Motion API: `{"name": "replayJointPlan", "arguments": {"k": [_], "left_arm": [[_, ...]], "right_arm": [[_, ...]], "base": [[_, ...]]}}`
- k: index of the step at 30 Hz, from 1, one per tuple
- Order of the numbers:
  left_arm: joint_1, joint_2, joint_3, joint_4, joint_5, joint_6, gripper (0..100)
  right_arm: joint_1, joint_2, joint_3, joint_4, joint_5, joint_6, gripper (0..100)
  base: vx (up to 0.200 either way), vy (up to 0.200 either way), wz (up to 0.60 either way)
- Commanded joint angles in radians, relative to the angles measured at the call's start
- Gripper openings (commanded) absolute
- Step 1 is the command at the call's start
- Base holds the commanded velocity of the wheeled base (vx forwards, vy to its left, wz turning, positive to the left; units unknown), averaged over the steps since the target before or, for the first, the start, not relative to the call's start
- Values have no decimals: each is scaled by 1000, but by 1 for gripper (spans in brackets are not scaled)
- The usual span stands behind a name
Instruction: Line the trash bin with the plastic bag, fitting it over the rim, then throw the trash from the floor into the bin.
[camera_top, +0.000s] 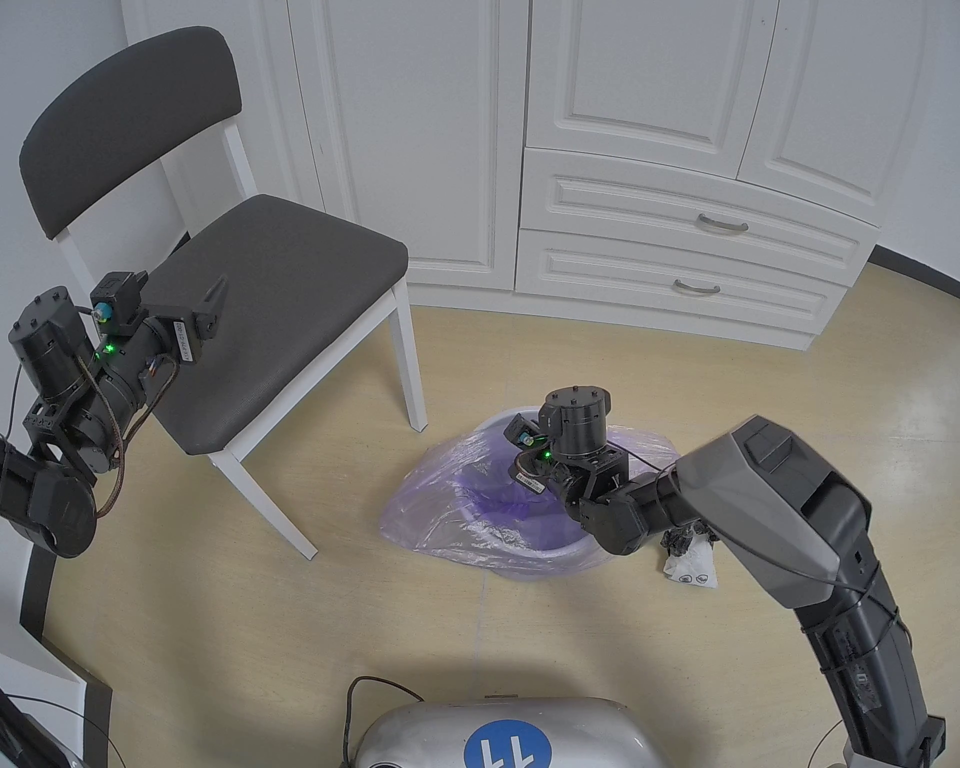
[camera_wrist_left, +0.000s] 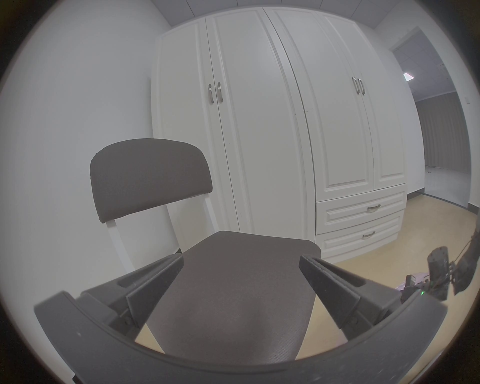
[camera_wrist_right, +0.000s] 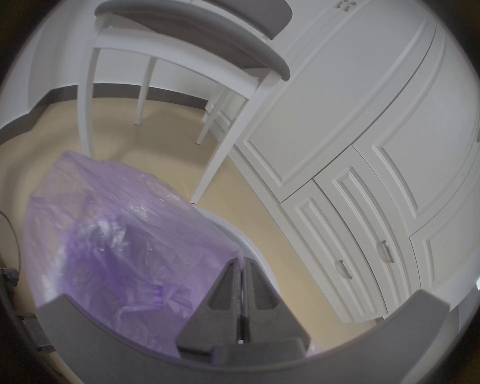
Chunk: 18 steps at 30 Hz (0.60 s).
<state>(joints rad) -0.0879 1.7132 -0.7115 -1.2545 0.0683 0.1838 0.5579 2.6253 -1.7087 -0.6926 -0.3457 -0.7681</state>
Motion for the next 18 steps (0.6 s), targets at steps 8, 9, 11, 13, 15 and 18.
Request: {"name": "replayJointPlan", "arguments": {"k": [8, 9, 11, 13, 15, 18], "left_arm": [[2, 14, -8, 0, 1, 0, 100], [2, 14, -8, 0, 1, 0, 100], [2, 16, -8, 0, 1, 0, 100], [2, 16, -8, 0, 1, 0, 100], [0, 16, -8, 0, 1, 0, 100], [0, 14, -8, 0, 1, 0, 100]], "right_arm": [[-26, 219, -291, 7, -44, -10, 0], [-26, 219, -291, 7, -44, -10, 0], [-26, 209, -291, 2, -44, -7, 0], [-26, 190, -291, 7, -44, -7, 0], [-26, 176, -291, 10, -44, -8, 0], [-26, 165, -291, 22, -44, -8, 0]], "base": [[0, 0, 0], [0, 0, 0], [0, 0, 0], [0, 0, 0], [0, 0, 0], [0, 0, 0]]}}
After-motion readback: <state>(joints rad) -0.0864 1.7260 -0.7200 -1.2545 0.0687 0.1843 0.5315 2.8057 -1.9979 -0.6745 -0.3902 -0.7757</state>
